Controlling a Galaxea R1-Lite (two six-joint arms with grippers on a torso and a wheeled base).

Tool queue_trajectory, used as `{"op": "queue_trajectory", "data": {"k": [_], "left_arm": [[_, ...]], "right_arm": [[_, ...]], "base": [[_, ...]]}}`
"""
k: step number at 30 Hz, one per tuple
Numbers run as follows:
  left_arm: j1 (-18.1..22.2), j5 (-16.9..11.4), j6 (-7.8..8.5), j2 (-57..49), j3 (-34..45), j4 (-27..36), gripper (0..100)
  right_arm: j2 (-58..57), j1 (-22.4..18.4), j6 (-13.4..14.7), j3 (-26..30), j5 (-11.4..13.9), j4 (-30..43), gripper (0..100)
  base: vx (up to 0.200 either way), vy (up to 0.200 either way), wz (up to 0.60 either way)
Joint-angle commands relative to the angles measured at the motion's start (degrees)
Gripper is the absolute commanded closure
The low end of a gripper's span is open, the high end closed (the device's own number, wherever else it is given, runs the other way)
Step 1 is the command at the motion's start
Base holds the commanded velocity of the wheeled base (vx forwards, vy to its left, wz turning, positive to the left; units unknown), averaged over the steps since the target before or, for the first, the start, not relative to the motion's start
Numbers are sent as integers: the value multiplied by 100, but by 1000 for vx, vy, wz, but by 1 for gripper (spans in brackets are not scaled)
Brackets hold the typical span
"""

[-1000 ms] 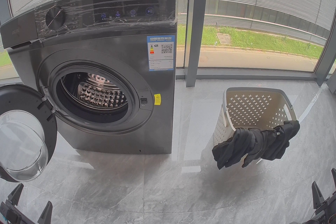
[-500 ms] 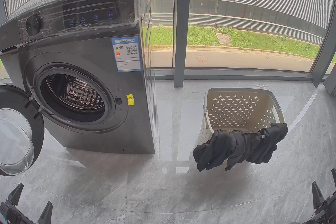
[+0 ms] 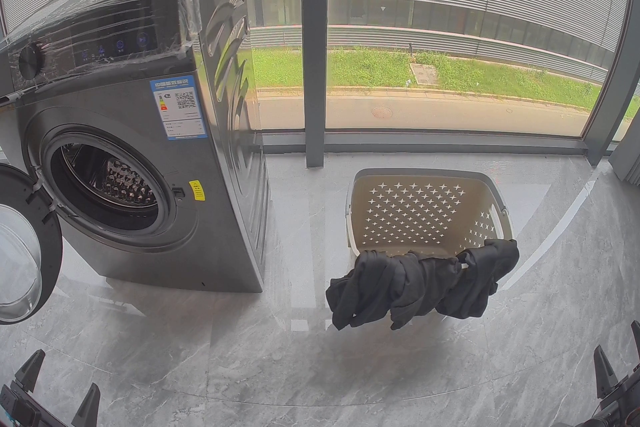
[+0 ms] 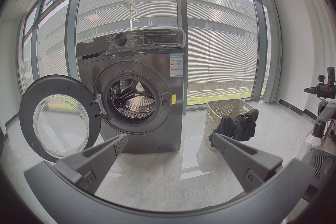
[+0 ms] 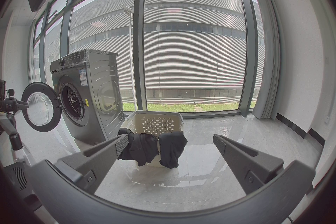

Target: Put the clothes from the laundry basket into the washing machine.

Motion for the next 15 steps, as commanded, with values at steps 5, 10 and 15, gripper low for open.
{"op": "queue_trajectory", "data": {"k": [5,10,15], "left_arm": [[0,1,2,-101,101,2,0],[0,1,2,-101,101,2,0],[0,1,2,-101,101,2,0]], "right_arm": [[-93,1,-3,92,4,-3,0],[-93,1,-3,92,4,-3,0],[-93,1,-3,92,4,-3,0]], "base": [[0,-200,0],[0,-120,0],[0,0,0]]}}
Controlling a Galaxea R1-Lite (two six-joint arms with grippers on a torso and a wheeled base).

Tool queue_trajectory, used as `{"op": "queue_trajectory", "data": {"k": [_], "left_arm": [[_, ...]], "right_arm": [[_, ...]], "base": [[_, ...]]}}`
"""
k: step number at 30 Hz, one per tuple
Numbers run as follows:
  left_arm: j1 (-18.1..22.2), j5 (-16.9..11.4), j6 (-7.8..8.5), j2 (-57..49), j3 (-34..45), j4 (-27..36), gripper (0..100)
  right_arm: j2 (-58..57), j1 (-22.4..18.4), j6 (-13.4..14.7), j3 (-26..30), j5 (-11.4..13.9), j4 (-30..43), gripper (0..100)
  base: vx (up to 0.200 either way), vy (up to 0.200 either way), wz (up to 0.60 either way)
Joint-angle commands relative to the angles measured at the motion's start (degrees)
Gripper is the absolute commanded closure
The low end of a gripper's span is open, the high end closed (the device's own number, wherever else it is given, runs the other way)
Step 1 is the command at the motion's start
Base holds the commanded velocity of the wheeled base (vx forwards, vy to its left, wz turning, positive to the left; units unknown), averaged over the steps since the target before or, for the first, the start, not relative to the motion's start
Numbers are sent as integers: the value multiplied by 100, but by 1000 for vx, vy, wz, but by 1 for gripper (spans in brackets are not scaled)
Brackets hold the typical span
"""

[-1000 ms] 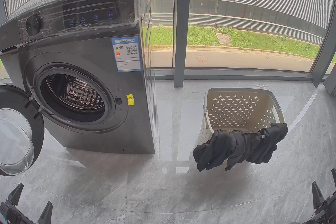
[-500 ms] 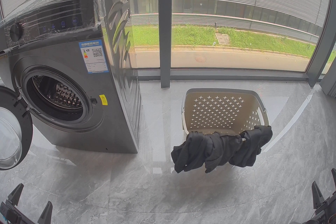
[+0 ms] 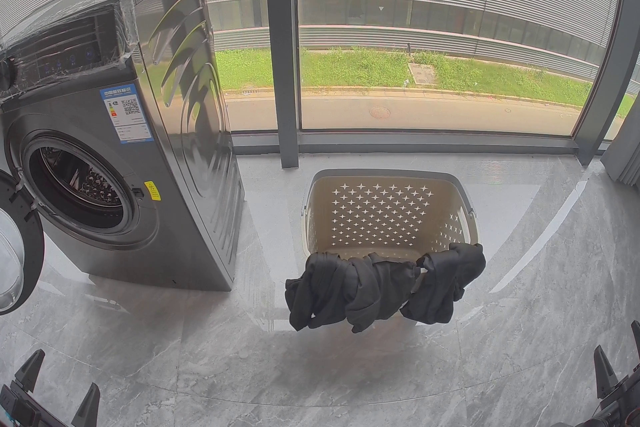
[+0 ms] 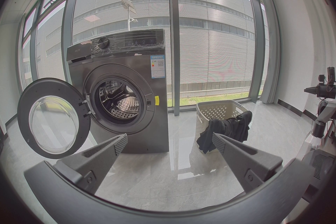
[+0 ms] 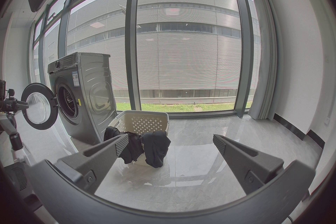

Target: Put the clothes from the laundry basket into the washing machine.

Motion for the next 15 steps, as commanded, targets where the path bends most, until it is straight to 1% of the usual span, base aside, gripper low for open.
{"op": "queue_trajectory", "data": {"k": [1,14,15], "left_arm": [[9,1,-1,-101,101,6,0],[0,1,-1,-101,101,6,0],[9,1,-1,-101,101,6,0]], "right_arm": [[-93,-1,-6,92,1,-3,0],[-93,-1,-6,92,1,-3,0],[-93,-1,-6,92,1,-3,0]], "base": [[0,0,0],[0,0,0],[0,-200,0]]}}
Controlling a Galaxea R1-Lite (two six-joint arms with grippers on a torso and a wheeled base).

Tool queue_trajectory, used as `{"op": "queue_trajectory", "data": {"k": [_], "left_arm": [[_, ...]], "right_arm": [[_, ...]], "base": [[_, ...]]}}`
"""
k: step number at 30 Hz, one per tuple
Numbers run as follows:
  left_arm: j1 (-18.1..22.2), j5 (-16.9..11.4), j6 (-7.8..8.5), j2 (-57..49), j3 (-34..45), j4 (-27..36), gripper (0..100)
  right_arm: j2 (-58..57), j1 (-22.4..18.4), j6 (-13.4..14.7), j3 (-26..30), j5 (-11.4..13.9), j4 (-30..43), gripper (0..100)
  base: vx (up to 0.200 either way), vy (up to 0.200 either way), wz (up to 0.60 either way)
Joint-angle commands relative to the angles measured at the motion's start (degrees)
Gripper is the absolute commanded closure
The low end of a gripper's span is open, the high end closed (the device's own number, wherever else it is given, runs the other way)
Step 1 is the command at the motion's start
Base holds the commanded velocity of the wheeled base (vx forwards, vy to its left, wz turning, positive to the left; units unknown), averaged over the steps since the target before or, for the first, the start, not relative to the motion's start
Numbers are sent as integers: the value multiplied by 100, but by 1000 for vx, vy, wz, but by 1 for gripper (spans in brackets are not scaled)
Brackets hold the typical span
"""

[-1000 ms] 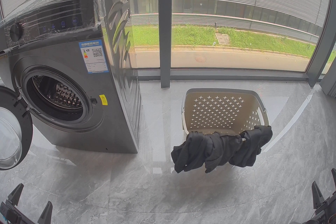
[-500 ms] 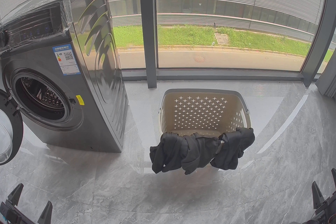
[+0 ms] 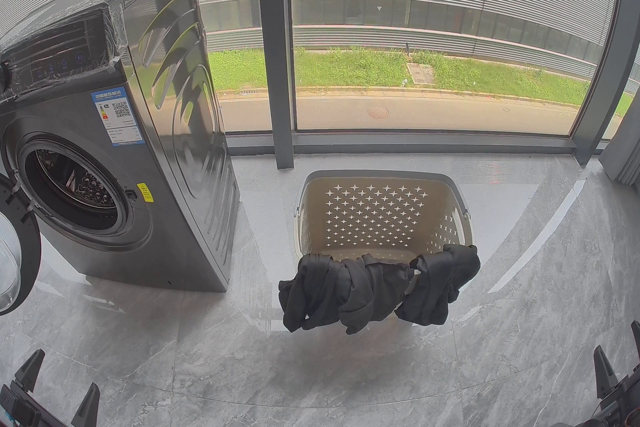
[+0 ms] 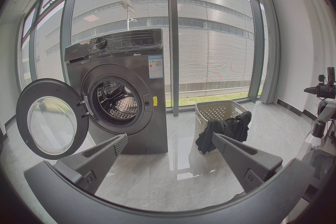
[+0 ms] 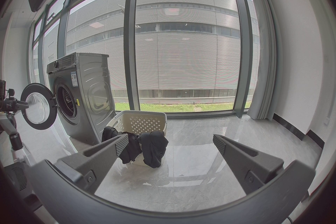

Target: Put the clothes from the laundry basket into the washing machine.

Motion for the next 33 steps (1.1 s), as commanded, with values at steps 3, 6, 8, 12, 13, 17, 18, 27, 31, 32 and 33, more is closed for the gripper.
{"op": "queue_trajectory", "data": {"k": [3,6,8,12,13,17,18,27,31,32,33], "left_arm": [[9,1,2,-101,101,-6,0],[0,1,2,-101,101,-6,0],[0,1,2,-101,101,3,0],[0,1,2,-101,101,3,0],[0,1,2,-101,101,-6,0],[0,1,2,-101,101,3,0],[0,1,2,-101,101,3,0],[0,1,2,-101,101,3,0],[0,1,2,-101,101,-6,0],[0,1,2,-101,101,3,0],[0,1,2,-101,101,3,0]], "right_arm": [[-93,1,-2,92,1,-2,0],[-93,1,-2,101,1,-2,0],[-93,1,-2,92,1,-2,0],[-93,1,-2,92,1,-2,0],[-93,1,-2,92,1,-2,0],[-93,1,-2,92,1,-2,0],[-93,1,-2,92,1,-2,0],[-93,1,-2,101,1,-2,0],[-93,1,-2,92,1,-2,0],[-93,1,-2,92,1,-2,0],[-93,1,-2,92,1,-2,0]], "base": [[0,-200,0],[0,-200,0],[0,-200,0],[0,-200,0],[0,-200,0],[0,-50,0],[0,0,0],[0,0,0],[0,0,0],[0,0,0],[0,0,0]]}}
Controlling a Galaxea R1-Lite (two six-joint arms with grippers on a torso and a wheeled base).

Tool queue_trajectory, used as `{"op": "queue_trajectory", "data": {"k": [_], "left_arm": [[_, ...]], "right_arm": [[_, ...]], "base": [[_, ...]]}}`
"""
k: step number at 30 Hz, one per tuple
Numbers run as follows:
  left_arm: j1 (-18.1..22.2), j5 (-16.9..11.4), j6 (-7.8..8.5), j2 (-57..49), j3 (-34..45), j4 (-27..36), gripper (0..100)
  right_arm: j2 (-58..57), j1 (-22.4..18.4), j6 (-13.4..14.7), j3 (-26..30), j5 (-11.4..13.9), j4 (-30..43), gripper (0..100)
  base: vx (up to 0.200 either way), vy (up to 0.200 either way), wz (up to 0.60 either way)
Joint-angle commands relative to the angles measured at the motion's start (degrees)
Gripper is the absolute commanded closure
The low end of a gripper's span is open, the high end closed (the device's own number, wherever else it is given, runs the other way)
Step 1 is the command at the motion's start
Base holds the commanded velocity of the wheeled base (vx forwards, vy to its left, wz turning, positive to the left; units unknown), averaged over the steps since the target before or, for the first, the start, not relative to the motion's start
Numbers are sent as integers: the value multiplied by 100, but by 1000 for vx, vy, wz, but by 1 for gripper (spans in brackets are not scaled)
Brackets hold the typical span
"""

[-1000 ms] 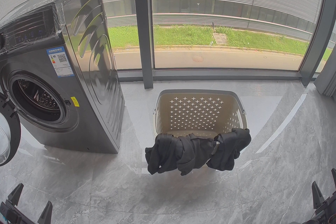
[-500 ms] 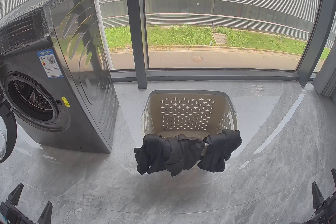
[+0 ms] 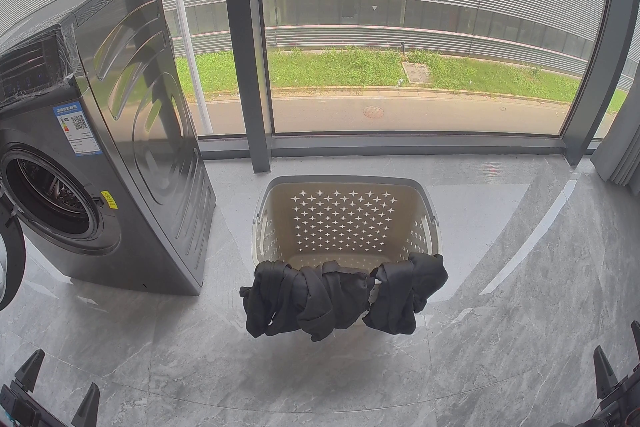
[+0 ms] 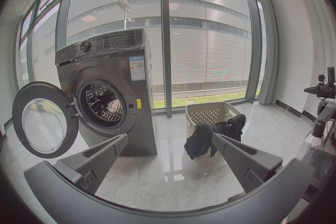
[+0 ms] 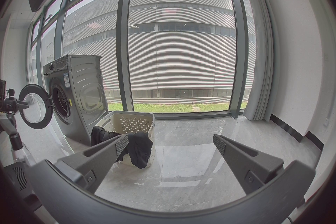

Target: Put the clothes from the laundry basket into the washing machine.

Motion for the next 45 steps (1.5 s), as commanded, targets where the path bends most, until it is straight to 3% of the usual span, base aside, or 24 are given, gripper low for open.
{"op": "queue_trajectory", "data": {"k": [1,30,32,34,37,38,42,43,45], "left_arm": [[0,1,-1,-101,101,3,0],[0,1,-1,-101,101,3,0],[0,1,-1,-101,101,3,0],[0,1,8,-101,101,3,0],[0,1,8,-101,101,3,0],[0,1,8,-101,101,3,0],[0,1,8,-101,101,-6,0],[0,1,8,-101,101,3,0],[0,1,-1,-101,101,3,0]], "right_arm": [[-93,-1,-2,101,1,-2,0],[-93,-19,94,92,-60,-108,0],[-93,-19,174,-198,-16,-442,0],[-84,-1,279,-839,-16,-670,0],[250,25,261,-1402,71,-556,0],[435,69,261,-1490,247,-415,0],[1454,218,314,-1507,1601,165,0],[1815,218,323,-1481,1829,147,0],[2509,218,332,-1507,2031,130,0]], "base": [[0,0,0],[0,0,0],[0,0,0],[0,0,0],[0,0,0],[0,0,0],[0,0,0],[0,0,0],[0,0,0]]}}
